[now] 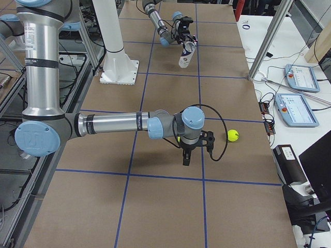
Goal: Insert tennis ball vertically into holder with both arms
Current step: 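Rotate the can upright with the left gripper and set it on the table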
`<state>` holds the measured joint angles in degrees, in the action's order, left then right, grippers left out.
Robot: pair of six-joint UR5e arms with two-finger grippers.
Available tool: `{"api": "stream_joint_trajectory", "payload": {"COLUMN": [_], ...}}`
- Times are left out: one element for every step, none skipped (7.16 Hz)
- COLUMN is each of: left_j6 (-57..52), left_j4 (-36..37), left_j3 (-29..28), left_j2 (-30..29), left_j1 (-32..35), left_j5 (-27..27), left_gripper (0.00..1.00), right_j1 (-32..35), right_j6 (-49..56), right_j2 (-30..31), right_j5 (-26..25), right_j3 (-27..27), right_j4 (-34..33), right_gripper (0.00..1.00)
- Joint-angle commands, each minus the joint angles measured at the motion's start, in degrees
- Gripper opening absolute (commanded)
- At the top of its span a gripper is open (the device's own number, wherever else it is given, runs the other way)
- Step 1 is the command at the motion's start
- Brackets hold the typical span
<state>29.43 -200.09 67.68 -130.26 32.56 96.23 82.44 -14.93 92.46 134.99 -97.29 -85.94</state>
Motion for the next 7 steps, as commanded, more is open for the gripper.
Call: {"api": "stream_joint_trajectory", "payload": {"left_j6": [0.28,0.19,0.19,0.10,0.10,0.01,0.01], "left_j4": [-9.17,-10.66,-13.98,-14.36,-14.28,-14.19,-14.19], "left_j3": [-5.09,-5.18,-6.93,-7.55,-7.73,-7.82,-7.91], "left_j2": [-3.06,-3.16,-3.07,-2.90,-2.81,-2.90,-2.90], "left_j1": [-3.20,-3.90,-5.48,-5.40,-5.32,-5.32,-5.23], "left_j5": [-7.25,-7.89,-11.12,-11.15,-11.15,-11.24,-11.32], "left_gripper": [0.64,0.65,0.66,0.66,0.69,0.70,0.71], "right_j1": [0.00,0.00,0.00,0.00,0.00,0.00,0.00], "right_j6": [-0.01,-0.01,-0.01,-0.01,0.08,-0.01,-0.01], "right_j2": [0.00,0.00,0.00,0.00,0.00,0.00,0.09], "right_j5": [0.01,0.61,0.88,0.88,0.88,0.88,0.88], "right_j3": [-0.09,0.00,0.00,0.00,0.00,0.00,0.00], "right_j4": [0.07,-0.01,0.07,-0.01,0.07,0.07,-0.01], "right_gripper": [0.99,0.99,0.99,0.99,0.99,0.99,0.99]}}
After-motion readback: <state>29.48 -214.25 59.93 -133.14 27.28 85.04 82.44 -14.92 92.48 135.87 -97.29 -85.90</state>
